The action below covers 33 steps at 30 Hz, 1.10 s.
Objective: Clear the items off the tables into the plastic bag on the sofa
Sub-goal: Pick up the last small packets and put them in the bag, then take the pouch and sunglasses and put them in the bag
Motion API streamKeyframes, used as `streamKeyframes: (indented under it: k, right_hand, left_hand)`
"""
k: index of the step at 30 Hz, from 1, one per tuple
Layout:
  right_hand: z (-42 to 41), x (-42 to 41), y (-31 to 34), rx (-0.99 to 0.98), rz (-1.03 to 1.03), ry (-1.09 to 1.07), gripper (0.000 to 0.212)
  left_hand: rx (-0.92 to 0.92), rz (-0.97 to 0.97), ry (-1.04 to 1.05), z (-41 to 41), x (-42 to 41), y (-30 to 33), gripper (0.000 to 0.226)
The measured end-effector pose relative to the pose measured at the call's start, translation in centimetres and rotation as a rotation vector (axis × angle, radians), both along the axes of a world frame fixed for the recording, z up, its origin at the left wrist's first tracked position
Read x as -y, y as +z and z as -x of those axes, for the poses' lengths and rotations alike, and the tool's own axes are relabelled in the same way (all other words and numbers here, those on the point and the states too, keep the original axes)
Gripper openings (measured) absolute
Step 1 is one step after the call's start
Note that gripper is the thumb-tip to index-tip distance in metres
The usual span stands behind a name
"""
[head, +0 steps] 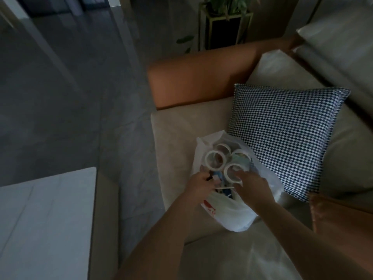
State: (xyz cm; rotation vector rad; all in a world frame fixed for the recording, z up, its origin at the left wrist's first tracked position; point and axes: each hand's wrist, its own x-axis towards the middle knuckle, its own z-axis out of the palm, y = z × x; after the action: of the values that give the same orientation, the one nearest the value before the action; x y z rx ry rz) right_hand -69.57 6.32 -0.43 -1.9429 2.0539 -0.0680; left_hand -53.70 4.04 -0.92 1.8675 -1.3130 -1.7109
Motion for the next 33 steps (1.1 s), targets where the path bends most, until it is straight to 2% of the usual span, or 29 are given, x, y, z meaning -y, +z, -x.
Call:
streamKeyframes:
  k: [3, 6, 9, 13, 17, 23, 33]
  right_hand:
    - [-2.2, 0.5, -0.3, -0.02, -0.024, 0.071, 0.02]
    - [-5.5, 0.6, -0.1, -0.066, -0.094, 0.175, 0.022]
    - [-9.6, 0.8, -0.3, -0.041, -0.1, 0.239, 0.025]
    - [-15.3, 0.3, -0.7, -0.128, -0.166, 0.377, 0.036]
    - [-20.9, -1.4, -1.4, -0.111, -0.163, 0.473, 0.033]
    - [-30.7, -4.5, -1.8, -0.076, -0.175, 0.533, 0.039]
    - [-48.1, -10.9, -2.1, -0.09, -0.159, 0.785, 0.038]
  left_hand:
    - [0.034, -0.012, 0.039, -2.5, -0.7, -0.5, 0.007]
    - [0.148, 0.0, 0.007, -5.8, -2.0, -1.4, 0.029]
    - [0.26, 0.031, 0.037, -9.8, -3.6, -2.1, 0.027]
    - [0.37, 0.016, 0.091, -15.4, -5.7, -2.6, 0.031]
    - [0.473, 0.028, 0.11, -21.1, -8.7, -3.0, 0.031]
    - [0.51, -0.039, 0.177, -29.7, -14.1, -3.3, 0.036]
    - [0.553, -0.176, 0.388, -45.1, -24.3, -3.4, 0.04]
